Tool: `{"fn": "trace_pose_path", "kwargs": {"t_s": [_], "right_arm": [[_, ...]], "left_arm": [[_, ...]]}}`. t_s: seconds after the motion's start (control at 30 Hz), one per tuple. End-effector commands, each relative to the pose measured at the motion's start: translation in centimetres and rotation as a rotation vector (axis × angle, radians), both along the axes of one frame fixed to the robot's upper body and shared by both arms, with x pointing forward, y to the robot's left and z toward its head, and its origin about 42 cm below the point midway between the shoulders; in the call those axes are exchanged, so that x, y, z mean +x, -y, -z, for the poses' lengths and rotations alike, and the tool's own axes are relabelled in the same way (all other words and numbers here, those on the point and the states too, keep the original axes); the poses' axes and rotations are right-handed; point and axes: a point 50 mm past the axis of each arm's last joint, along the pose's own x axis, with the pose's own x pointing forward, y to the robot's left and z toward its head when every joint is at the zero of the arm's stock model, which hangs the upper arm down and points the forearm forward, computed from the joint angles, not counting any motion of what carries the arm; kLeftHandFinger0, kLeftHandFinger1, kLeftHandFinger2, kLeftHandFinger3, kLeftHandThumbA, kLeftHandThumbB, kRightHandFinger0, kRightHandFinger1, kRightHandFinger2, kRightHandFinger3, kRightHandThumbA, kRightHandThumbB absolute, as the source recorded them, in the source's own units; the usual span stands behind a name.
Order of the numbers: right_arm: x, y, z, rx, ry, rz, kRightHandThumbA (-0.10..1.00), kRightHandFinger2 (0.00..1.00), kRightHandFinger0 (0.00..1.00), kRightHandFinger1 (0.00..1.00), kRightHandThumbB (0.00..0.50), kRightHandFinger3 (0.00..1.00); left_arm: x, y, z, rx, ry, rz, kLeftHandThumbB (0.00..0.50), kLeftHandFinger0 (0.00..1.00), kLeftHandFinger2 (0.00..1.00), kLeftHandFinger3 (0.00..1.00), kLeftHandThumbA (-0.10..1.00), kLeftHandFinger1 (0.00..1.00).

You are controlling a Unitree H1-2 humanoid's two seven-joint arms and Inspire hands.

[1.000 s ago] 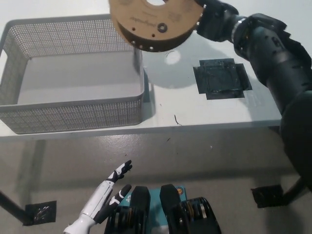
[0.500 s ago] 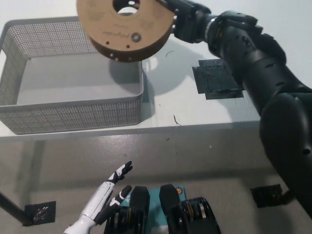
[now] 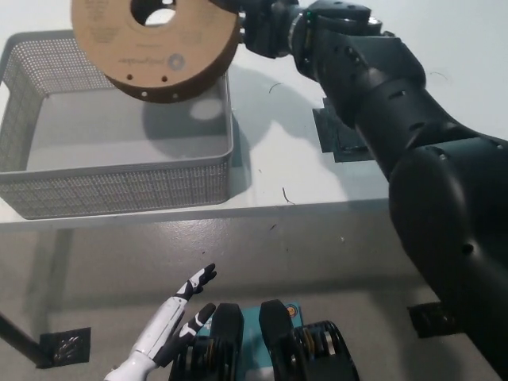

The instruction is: Use the right hand to pick up a 3d printing filament and place it into a container on the left side

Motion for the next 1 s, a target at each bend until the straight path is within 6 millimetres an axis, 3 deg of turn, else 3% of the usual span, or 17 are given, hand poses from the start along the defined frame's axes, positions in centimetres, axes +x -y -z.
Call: {"fn": "trace_pose_path", "kwargs": {"t_s": [0.0,0.1,0.17,0.23,0.3,0.43,0.5,0.53,0.57,0.63,0.7,0.73,0.77,0.83,0.9,0.93,0.97], "right_arm": [[-0.7,-2.4,-8.7,0.035,0.241,-0.016,-0.1,0.82,0.0,0.31,0.133,1.0],[-1.0,-3.1,-9.3,-0.033,0.274,-0.006,-0.1,0.81,0.0,0.32,0.15,1.0],[-1.2,-3.4,-9.8,-0.093,0.31,-0.016,-0.1,0.81,0.0,0.32,0.135,0.87],[-1.4,-4.0,-10.0,-0.104,0.321,-0.02,-0.1,0.85,0.0,0.35,0.126,1.0],[-1.5,-4.2,-10.2,-0.125,0.325,-0.019,-0.1,0.86,0.0,0.36,0.125,1.0],[-1.9,-5.0,-11.0,-0.29,0.442,-0.012,-0.1,0.85,0.0,0.41,0.141,0.72],[-2.0,-5.3,-10.9,-0.305,0.447,0.006,-0.1,0.96,0.09,0.54,0.134,0.77],[-2.0,-5.4,-10.8,-0.333,0.47,0.003,-0.1,0.97,0.1,0.55,0.13,0.72],[-2.1,-5.6,-11.0,-0.425,0.528,0.003,-0.1,0.99,0.13,0.58,0.136,0.51],[-2.2,-5.9,-11.2,-0.462,0.548,0.012,-0.1,0.93,0.07,0.54,0.144,0.35],[-2.4,-6.2,-11.2,-0.49,0.576,0.012,-0.1,0.91,0.09,0.55,0.14,0.52],[-2.4,-6.3,-11.3,-0.505,0.589,0.014,-0.1,0.91,0.11,0.55,0.151,0.83],[-2.5,-6.5,-11.5,-0.525,0.606,0.019,-0.1,0.83,0.1,0.48,0.152,0.78],[-2.7,-6.9,-11.6,-0.553,0.651,0.014,-0.1,0.74,0.06,0.41,0.146,0.54],[-2.8,-7.2,-11.6,-0.538,0.658,0.015,-0.1,0.8,0.1,0.48,0.158,0.46],[-2.9,-7.4,-11.5,-0.528,0.66,0.015,-0.1,0.82,0.14,0.51,0.16,0.6],[-3.1,-7.7,-11.4,-0.535,0.674,0.012,-0.1,0.79,0.17,0.51,0.17,0.45]], "left_arm": [[0.3,0.3,-1.3,-0.01,0.058,0.035,0.361,1.0,1.0,1.0,1.0,1.0],[0.5,0.3,-1.4,-0.011,0.059,0.042,0.369,1.0,1.0,1.0,1.0,1.0],[0.6,0.3,-1.5,-0.015,0.061,0.045,0.372,1.0,1.0,1.0,1.0,1.0],[0.4,0.3,-1.5,-0.012,0.057,0.046,0.356,1.0,1.0,1.0,1.0,1.0],[0.5,0.3,-1.6,-0.014,0.059,0.05,0.352,1.0,1.0,1.0,1.0,1.0],[0.9,0.3,-1.8,-0.007,0.068,0.052,0.343,1.0,1.0,1.0,1.0,1.0],[0.8,0.3,-1.8,-0.008,0.066,0.056,0.338,1.0,1.0,1.0,1.0,1.0],[0.6,0.4,-1.7,-0.01,0.065,0.059,0.338,1.0,1.0,1.0,1.0,1.0],[0.7,0.4,-1.7,-0.014,0.069,0.06,0.336,1.0,1.0,1.0,1.0,1.0],[0.8,0.4,-1.7,-0.017,0.069,0.06,0.347,1.0,1.0,1.0,1.0,1.0],[0.7,0.4,-1.7,-0.021,0.068,0.061,0.347,1.0,1.0,1.0,1.0,1.0],[0.7,0.5,-1.8,-0.02,0.07,0.061,0.343,1.0,1.0,1.0,1.0,1.0],[0.8,0.5,-1.9,-0.017,0.074,0.06,0.338,1.0,1.0,1.0,1.0,1.0],[0.8,0.5,-1.8,-0.016,0.074,0.061,0.329,1.0,1.0,1.0,1.0,1.0],[0.9,0.5,-1.9,-0.019,0.076,0.063,0.329,1.0,1.0,1.0,1.0,1.0],[0.9,0.5,-1.9,-0.019,0.076,0.063,0.337,1.0,1.0,1.0,1.0,1.0],[1.0,0.4,-2.0,-0.018,0.077,0.066,0.339,1.0,1.0,1.0,1.0,1.0]]}}
